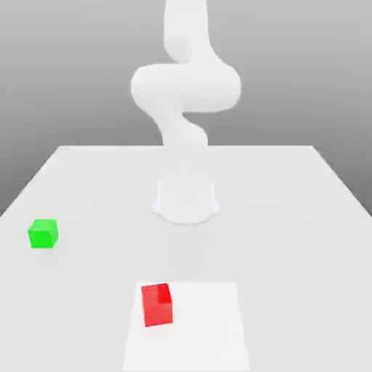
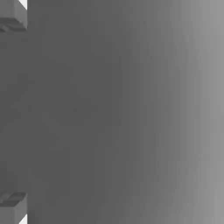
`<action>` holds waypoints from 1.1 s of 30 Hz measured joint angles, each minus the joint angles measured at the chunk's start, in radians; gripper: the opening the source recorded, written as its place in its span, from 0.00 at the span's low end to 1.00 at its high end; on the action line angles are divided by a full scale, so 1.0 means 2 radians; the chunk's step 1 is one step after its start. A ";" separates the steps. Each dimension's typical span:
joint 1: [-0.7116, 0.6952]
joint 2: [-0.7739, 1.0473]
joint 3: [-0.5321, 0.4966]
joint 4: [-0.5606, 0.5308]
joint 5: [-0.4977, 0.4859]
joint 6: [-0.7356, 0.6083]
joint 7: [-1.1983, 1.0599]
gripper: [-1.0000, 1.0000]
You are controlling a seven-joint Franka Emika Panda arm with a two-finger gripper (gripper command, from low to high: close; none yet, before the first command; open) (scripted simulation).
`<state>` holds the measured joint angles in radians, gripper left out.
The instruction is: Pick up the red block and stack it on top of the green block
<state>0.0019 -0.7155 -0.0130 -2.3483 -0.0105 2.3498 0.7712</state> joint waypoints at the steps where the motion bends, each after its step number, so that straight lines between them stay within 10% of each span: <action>1: 0.000 0.021 -0.003 -0.011 -0.002 0.012 -0.007 0.50; 25: -0.021 0.460 -0.032 -0.191 0.041 0.293 -0.186 0.50; 26: -0.026 0.478 -0.026 -0.189 0.046 0.308 -0.190 0.00; 33: -0.028 0.482 -0.024 -0.188 0.046 0.311 -0.190 0.00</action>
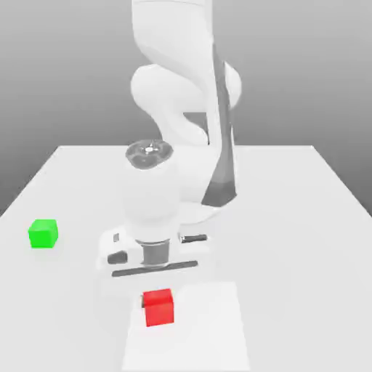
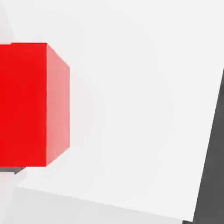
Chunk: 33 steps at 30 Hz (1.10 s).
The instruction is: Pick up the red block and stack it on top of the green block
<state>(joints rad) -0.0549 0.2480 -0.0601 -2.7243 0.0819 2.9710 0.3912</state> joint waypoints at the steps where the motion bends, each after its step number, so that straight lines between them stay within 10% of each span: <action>1: 0.002 -0.011 -0.003 -0.002 -0.004 -0.010 0.003 0.00; 33: -0.302 -0.210 -0.246 -0.046 -0.139 -0.151 -0.127 0.00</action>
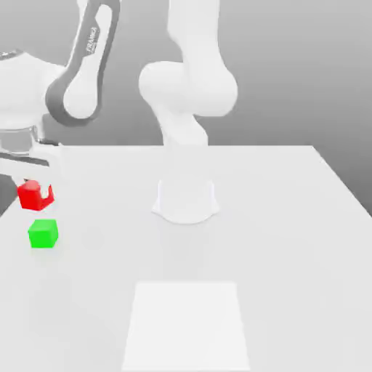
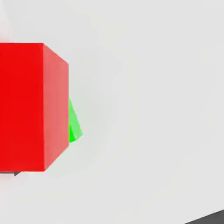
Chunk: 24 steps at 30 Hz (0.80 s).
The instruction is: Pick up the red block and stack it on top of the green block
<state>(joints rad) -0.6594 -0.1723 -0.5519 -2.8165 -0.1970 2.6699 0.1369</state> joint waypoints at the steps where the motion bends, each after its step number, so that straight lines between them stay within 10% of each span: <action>1: 0.000 0.002 -0.001 0.000 0.001 0.003 -0.002 0.00; 24: 0.035 0.119 0.004 0.004 0.177 0.102 -0.126 0.00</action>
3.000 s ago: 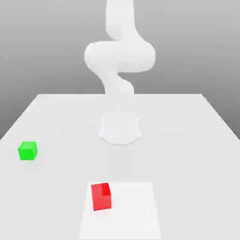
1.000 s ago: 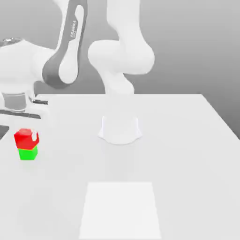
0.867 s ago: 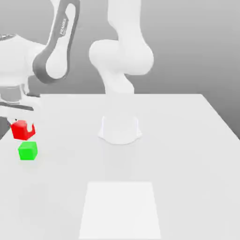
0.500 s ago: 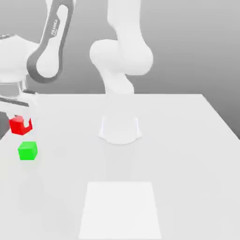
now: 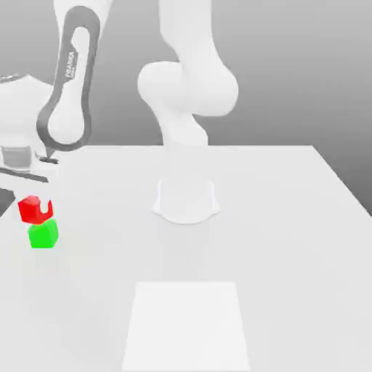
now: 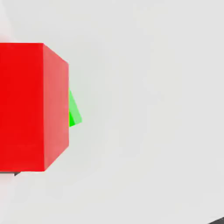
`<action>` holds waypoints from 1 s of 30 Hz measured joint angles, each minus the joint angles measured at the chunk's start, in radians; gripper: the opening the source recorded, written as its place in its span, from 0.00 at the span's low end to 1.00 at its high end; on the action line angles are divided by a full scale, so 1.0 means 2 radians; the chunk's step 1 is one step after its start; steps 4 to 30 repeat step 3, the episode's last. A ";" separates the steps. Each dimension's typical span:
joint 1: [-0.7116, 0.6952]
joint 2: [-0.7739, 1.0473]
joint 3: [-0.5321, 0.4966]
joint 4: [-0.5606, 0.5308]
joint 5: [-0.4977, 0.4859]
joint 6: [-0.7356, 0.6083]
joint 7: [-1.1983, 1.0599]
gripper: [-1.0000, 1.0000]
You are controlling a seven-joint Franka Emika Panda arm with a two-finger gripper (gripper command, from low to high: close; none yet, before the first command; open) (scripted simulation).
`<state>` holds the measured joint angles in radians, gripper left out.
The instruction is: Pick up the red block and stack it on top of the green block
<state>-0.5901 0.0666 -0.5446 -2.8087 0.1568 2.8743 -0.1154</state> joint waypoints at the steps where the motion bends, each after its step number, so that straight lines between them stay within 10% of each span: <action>1: -0.005 0.008 0.008 0.000 0.012 0.005 -0.008 0.00; 2: -0.009 0.016 0.015 0.001 0.026 0.009 -0.018 0.00; 3: -0.012 0.021 0.020 0.001 0.033 0.011 -0.024 1.00; 30: -0.012 0.021 0.020 0.001 0.033 0.011 -0.024 1.00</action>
